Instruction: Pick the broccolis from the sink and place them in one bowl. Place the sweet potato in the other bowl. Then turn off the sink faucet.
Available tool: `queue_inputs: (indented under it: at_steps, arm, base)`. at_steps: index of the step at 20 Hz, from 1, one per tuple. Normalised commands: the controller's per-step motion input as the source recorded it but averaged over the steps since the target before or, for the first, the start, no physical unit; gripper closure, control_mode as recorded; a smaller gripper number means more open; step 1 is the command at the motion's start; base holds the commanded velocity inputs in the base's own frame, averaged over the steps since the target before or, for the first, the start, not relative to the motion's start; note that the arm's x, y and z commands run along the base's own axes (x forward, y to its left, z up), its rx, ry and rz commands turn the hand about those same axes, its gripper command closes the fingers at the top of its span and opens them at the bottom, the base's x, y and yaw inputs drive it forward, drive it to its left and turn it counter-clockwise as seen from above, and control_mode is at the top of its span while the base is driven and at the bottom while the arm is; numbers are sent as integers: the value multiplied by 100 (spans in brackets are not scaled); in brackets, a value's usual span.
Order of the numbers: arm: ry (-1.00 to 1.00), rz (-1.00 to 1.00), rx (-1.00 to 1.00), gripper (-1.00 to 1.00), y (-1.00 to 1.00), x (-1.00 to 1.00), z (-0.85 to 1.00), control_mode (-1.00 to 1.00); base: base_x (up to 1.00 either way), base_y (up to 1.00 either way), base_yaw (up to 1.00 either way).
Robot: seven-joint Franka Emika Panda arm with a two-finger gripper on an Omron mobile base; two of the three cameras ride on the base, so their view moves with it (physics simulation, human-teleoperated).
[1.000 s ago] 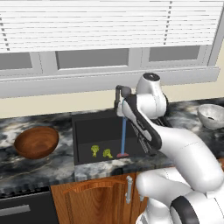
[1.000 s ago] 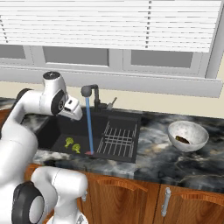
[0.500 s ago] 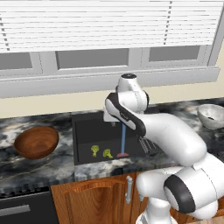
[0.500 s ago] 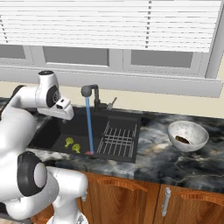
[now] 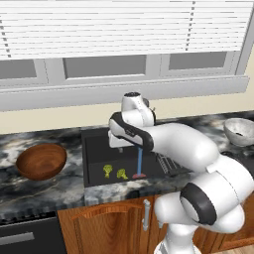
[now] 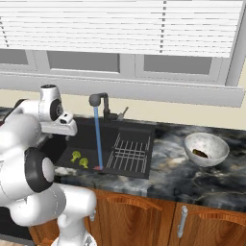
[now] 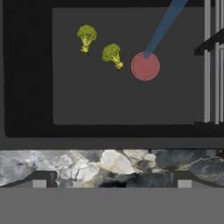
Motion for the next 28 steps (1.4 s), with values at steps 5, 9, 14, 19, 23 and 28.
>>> queue_inputs:
  at_steps: [5,9,14,19,23,28]
  arm:
    - [0,6,0,-100,9,8,-44,-100]
    - [1,2,0,-100,0,20,-36,-100]
    - [2,0,0,-100,7,16,-30,-100]
    - [0,1,0,-100,23,10,-26,-100]
    - [0,0,0,-100,7,23,-23,-100]
    - [0,0,0,-100,0,21,-23,-100]
  base:
    - [0,0,0]
    - [0,0,0]
    - [0,0,0]
    - [0,0,0]
    - [0,0,0]
    - [0,0,0]
